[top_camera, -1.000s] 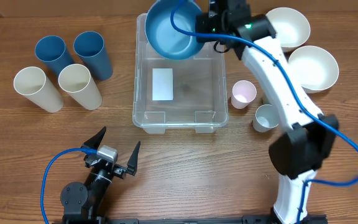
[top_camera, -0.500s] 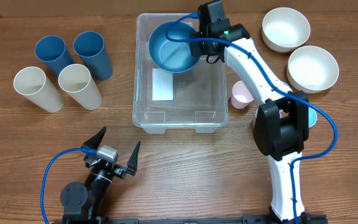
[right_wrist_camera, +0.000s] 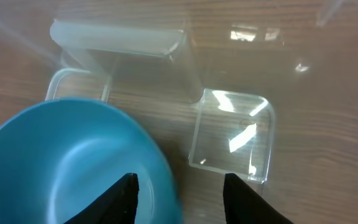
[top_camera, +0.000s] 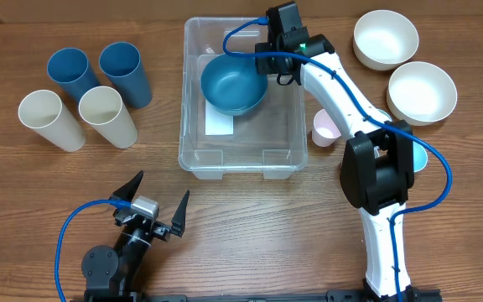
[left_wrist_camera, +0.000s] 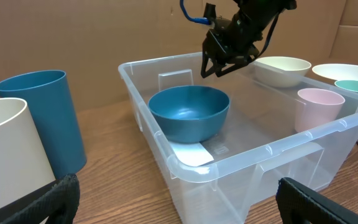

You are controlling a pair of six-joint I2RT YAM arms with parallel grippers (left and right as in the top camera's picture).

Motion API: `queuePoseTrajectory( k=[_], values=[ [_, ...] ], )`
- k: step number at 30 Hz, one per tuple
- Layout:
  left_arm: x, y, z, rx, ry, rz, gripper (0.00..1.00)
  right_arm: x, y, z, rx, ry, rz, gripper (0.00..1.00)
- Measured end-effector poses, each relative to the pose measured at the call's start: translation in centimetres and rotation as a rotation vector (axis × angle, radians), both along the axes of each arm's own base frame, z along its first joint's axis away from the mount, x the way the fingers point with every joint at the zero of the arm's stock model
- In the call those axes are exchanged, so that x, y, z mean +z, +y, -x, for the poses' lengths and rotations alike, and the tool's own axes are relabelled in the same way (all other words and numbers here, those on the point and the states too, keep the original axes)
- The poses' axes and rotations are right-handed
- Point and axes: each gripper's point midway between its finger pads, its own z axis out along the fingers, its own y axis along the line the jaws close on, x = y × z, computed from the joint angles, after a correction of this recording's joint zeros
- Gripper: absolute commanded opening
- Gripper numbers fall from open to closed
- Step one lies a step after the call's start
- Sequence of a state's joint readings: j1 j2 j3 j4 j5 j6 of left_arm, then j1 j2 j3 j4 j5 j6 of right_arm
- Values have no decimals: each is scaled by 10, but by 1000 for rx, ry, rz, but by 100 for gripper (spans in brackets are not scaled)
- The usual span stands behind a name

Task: Pack container
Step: 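Release the blue bowl and move the right gripper to the cream bowls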

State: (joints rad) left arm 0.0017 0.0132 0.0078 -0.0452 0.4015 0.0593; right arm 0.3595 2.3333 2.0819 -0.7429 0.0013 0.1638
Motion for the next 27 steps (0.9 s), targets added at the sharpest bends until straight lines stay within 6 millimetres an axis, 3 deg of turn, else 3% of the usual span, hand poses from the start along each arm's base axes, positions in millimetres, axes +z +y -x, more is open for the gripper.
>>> queuePoseTrajectory(
  k=[4,8,12,16,18,19,21,22,23,25,27],
  values=[
    [0,0,0,0,0,0,100,6,-4,12,1,58,21,52],
    [0,0,0,0,0,0,100,50,-8,22,1,70,25,49],
    [0,0,0,0,0,0,100,86,-15,50,6,109,20,40],
    [0,0,0,0,0,0,100,111,-22,62,-19,104,-9,41],
    [0,0,0,0,0,0,100,121,-36,59,-59,88,-22,51],
    [0,0,0,0,0,0,100,128,-65,51,-132,73,-33,54],
    [0,0,0,0,0,0,100,131,-103,41,-221,67,-45,56],
    [0,0,0,0,0,0,100,134,-146,31,-322,50,-58,56],
    [0,0,0,0,0,0,100,135,-165,26,-365,40,-65,57],
    [0,0,0,0,0,0,100,143,-233,14,-511,-17,-79,57],
    [0,0,0,0,0,0,100,147,-266,11,-578,-45,-85,57]
  ],
)
